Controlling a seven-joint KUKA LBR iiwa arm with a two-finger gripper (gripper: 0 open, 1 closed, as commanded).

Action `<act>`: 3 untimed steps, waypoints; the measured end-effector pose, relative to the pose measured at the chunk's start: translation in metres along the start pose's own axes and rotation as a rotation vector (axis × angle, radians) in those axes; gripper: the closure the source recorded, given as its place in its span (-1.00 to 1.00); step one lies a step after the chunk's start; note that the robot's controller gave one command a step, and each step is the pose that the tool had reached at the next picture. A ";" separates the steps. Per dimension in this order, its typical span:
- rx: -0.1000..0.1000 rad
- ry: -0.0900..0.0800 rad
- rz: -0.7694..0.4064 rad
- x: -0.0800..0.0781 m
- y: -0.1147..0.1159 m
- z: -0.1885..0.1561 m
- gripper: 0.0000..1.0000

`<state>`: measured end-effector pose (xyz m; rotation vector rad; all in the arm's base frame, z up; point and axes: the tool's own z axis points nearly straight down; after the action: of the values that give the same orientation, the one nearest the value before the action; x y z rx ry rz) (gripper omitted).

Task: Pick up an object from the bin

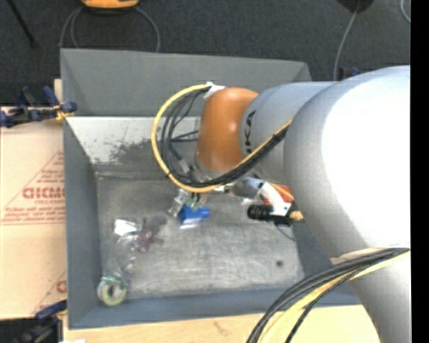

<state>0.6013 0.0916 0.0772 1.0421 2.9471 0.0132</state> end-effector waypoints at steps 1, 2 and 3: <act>0.007 0.006 0.035 -0.002 -0.005 -0.090 1.00; 0.013 0.009 0.033 -0.001 -0.006 -0.085 -1.00; 0.005 0.002 -0.335 0.027 -0.044 0.002 -1.00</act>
Offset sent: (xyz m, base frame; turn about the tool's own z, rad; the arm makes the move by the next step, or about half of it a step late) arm -0.0053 -0.0040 0.0843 0.0385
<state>0.5529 0.0743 0.0745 0.5368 3.0819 0.0021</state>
